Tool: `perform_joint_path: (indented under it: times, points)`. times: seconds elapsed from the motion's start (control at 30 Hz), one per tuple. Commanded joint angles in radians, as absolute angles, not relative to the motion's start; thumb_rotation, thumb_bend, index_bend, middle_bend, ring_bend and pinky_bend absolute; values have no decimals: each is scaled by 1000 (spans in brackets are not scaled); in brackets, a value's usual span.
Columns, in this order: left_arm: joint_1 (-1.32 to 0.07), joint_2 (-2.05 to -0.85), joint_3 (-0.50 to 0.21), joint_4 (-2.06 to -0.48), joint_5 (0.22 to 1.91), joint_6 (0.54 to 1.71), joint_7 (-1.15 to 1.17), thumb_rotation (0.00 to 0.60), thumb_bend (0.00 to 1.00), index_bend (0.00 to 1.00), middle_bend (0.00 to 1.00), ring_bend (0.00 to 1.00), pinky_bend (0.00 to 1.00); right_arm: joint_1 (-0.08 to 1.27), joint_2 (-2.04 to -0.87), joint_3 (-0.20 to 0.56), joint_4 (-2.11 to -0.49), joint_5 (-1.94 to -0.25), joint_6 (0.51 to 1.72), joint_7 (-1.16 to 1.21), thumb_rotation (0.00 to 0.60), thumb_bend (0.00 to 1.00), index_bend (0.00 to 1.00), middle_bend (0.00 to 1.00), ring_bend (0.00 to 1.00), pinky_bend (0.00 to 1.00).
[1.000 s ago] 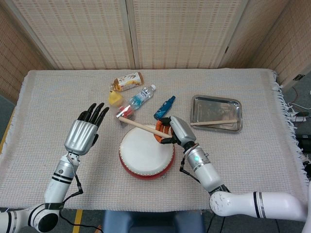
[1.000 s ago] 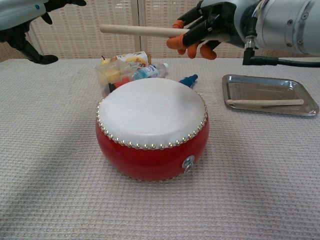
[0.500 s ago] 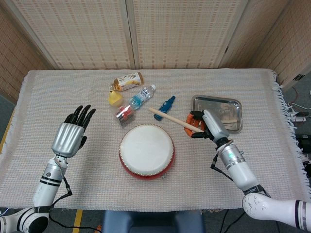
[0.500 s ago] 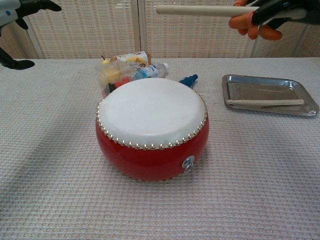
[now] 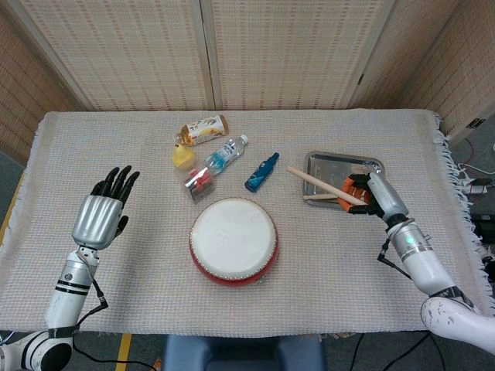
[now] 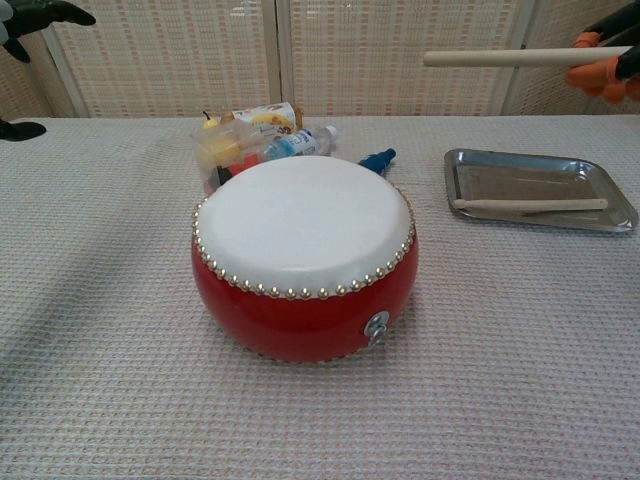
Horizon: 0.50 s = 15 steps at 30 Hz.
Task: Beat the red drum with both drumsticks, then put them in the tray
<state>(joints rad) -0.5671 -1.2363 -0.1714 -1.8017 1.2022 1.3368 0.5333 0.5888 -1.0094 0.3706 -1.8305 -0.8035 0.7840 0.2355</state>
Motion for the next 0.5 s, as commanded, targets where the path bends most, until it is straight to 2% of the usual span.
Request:
perform_joint_path:
  times: [0.03,0.5]
  points:
    - [-564,-1235,-173,-1802,1203,1338,534,600,259,0,0,0,236,585,-1016,360,-1774,-821,755,265,600,681,1000,663,656,843]
    - [-559,-1240,-187,-1789,1186,1325,533,600,260,0,0,0,236,603,-1073,316,-1546,-793,671,298,600,685,1000,663,661,843]
